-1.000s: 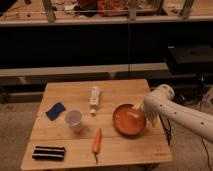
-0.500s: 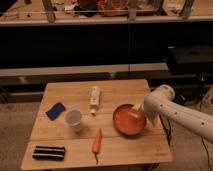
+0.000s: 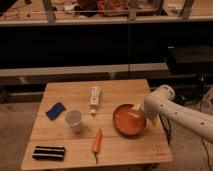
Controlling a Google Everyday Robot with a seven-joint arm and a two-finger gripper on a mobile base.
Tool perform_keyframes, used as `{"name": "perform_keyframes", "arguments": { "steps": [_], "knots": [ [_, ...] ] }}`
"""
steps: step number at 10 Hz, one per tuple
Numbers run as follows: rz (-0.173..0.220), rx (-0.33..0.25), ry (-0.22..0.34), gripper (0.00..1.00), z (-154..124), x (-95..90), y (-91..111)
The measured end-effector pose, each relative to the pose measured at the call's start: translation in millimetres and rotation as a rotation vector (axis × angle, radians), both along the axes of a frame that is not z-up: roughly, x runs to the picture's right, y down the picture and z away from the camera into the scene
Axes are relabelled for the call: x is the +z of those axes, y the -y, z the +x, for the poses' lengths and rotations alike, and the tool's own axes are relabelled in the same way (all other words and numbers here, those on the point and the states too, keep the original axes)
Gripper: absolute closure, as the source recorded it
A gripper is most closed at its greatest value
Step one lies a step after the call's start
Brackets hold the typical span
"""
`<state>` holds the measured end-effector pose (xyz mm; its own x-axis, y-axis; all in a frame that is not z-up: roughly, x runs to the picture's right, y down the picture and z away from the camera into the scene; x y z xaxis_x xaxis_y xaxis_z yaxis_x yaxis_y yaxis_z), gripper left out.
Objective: Pick up the ceramic bowl
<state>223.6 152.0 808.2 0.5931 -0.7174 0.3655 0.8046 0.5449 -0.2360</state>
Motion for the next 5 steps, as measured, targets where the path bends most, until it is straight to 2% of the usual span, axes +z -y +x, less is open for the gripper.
{"name": "perform_keyframes", "arguments": {
  "steps": [5],
  "knots": [
    [0.001,-0.03,0.022,0.2,0.7,2.4,-0.9]
  ]
}}
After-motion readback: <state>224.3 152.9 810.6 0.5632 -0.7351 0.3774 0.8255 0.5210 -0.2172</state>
